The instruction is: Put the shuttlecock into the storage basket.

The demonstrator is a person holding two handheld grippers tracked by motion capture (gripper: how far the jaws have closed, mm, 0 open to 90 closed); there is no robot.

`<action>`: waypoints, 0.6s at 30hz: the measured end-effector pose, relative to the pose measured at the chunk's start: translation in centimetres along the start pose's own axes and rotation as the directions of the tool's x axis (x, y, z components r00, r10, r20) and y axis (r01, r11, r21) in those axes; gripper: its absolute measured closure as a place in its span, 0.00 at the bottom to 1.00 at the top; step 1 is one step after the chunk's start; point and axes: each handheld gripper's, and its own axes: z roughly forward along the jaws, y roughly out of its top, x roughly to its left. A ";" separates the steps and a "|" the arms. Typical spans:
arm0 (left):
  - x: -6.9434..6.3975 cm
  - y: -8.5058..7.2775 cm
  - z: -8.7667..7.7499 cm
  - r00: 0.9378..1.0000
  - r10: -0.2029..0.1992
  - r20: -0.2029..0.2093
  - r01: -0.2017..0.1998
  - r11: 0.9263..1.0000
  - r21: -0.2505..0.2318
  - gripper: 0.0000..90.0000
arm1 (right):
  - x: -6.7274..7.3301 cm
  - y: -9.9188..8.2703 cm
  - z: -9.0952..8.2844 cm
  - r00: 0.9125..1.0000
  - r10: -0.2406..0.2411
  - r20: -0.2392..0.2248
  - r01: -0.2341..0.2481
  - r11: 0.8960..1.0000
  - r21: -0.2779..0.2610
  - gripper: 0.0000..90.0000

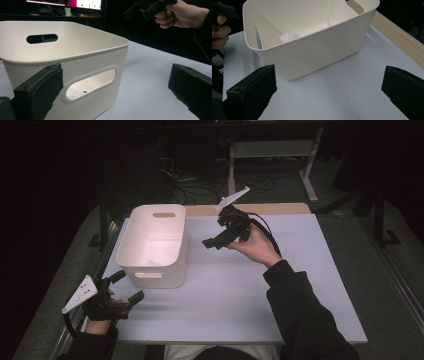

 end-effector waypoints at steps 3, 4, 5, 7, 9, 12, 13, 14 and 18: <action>0.0 0.0 0.0 1.000 0.000 -0.001 0.000 1.000 -0.001 0.00 | -0.1 -0.4 -0.2 1.000 0.011 0.004 -0.011 1.000 -0.003 0.00; 0.0 0.0 0.0 1.000 -0.001 0.000 0.001 1.000 -0.001 0.00 | -0.2 -0.6 -0.3 1.000 0.013 0.006 -0.013 1.000 -0.004 0.00; 0.0 0.0 0.0 1.000 -0.001 0.000 0.001 1.000 -0.001 0.00 | -0.2 -0.6 -0.3 1.000 0.013 0.006 -0.013 1.000 -0.004 0.00; 0.0 0.0 0.0 1.000 -0.001 0.000 0.001 1.000 -0.001 0.00 | -0.3 -1.0 -0.5 1.000 0.013 0.012 -0.012 1.000 -0.006 0.00; 0.0 0.0 0.0 1.000 0.000 0.001 0.000 1.000 -0.001 0.00 | -0.3 -1.6 -0.7 1.000 0.016 0.024 -0.016 1.000 -0.009 0.00; 0.0 0.0 0.0 1.000 0.000 0.001 0.000 1.000 0.000 0.00 | -0.4 -2.3 -1.0 0.999 0.024 0.031 -0.023 1.000 -0.012 0.00; 0.0 0.0 0.0 1.000 0.000 0.001 0.000 1.000 0.000 0.00 | -0.4 -2.3 -1.0 0.999 0.024 0.031 -0.023 1.000 -0.012 0.00; 0.0 0.0 0.1 1.000 -0.001 0.001 0.001 1.000 0.001 0.00 | -0.6 -2.8 -1.2 0.999 0.028 0.036 -0.028 1.000 -0.013 0.00; 0.0 0.0 0.1 1.000 -0.003 0.001 0.003 1.000 0.003 0.00 | -0.8 -3.9 -1.4 0.998 0.039 0.046 -0.038 0.999 -0.013 0.00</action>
